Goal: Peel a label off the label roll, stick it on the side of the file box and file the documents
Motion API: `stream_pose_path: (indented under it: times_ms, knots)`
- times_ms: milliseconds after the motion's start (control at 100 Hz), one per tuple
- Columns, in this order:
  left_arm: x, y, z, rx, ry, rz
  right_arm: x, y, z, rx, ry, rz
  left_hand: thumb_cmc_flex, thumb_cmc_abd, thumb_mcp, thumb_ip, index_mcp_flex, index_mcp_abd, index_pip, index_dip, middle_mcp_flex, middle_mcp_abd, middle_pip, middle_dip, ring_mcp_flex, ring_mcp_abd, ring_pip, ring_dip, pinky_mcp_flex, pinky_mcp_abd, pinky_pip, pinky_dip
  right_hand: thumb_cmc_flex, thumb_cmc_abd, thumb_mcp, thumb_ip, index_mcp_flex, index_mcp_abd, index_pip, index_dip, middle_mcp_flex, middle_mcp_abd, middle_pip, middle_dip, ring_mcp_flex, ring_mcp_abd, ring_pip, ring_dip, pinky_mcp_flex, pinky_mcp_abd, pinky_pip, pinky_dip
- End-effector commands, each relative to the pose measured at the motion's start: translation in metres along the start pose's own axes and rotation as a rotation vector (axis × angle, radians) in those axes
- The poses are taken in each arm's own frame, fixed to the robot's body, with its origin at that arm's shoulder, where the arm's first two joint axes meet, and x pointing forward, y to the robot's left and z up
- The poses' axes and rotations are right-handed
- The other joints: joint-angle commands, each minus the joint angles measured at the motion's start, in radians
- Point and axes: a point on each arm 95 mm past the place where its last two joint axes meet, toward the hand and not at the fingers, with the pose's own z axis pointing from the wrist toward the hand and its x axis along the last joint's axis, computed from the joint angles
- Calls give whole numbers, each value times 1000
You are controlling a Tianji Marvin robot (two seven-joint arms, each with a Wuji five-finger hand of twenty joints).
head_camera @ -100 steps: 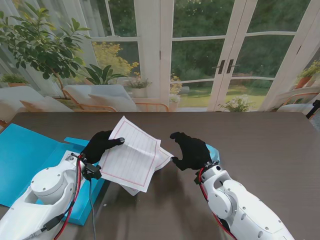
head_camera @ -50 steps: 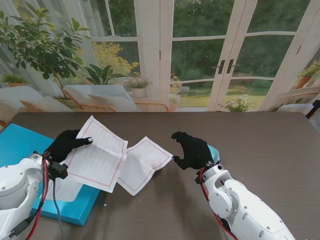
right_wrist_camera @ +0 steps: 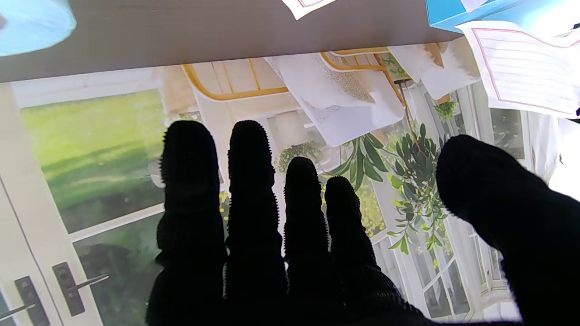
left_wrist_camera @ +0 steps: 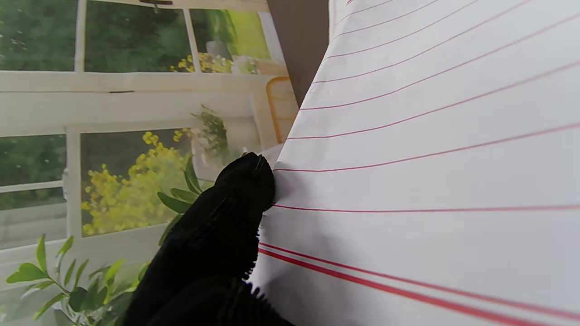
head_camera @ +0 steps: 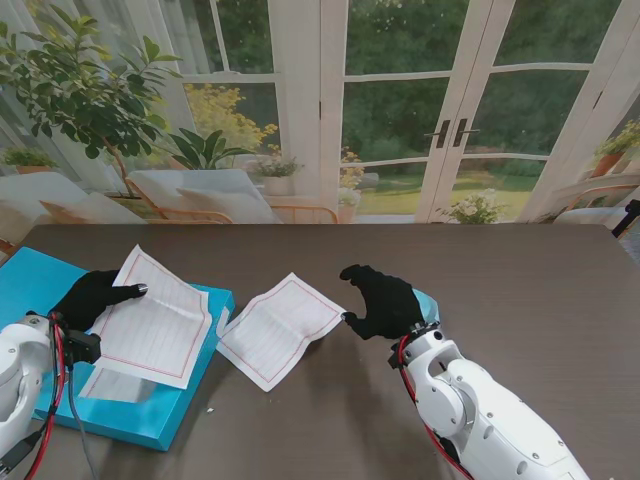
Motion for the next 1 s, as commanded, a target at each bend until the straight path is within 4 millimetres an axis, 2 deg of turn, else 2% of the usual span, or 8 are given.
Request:
stream_pose_path:
  times_ms: [0,170,250,990]
  knots:
    - [-7,-5,-2,-1,-29,10,4,-3,0,14,3,12,74,-1,-6,-14,-30,42,42,3,9,-39,3,23,-5,2,20,19,-17,8,-2,26,-49,37,-25,-2,13,-29,-18,-8,4,18,-29,-19,-23,14,-50,-27,-375,17,-30,7]
    - [-16,-9,-3,27,-76,41,5,-4,0,19,-10,65,77,0,-13,-12,-32,41,44,4,5,-39,4,29,-11,4,24,21,-22,5,0,32,-87,134,-88,11,98,-124,-55,-12,22,33,-176,-76,-83,30,-236,-122,-416,20,-118,-38]
    - [-20,-11,-2,43,-95,53,6,-3,-1,28,-8,69,79,2,-14,-11,-33,43,43,4,3,-36,4,31,-15,6,26,21,-27,5,0,33,-96,159,-105,15,121,-136,-69,-14,27,30,-211,-89,-93,29,-261,-135,-424,20,-131,-45]
    - [-46,-17,1,73,-280,244,6,-5,-4,45,-7,82,80,9,-30,-9,-45,35,52,11,-7,-39,5,42,-29,3,36,19,-38,-5,10,48,-95,177,-106,20,119,-103,-68,-7,48,15,-190,-76,-69,23,-230,-117,-425,20,-125,-44]
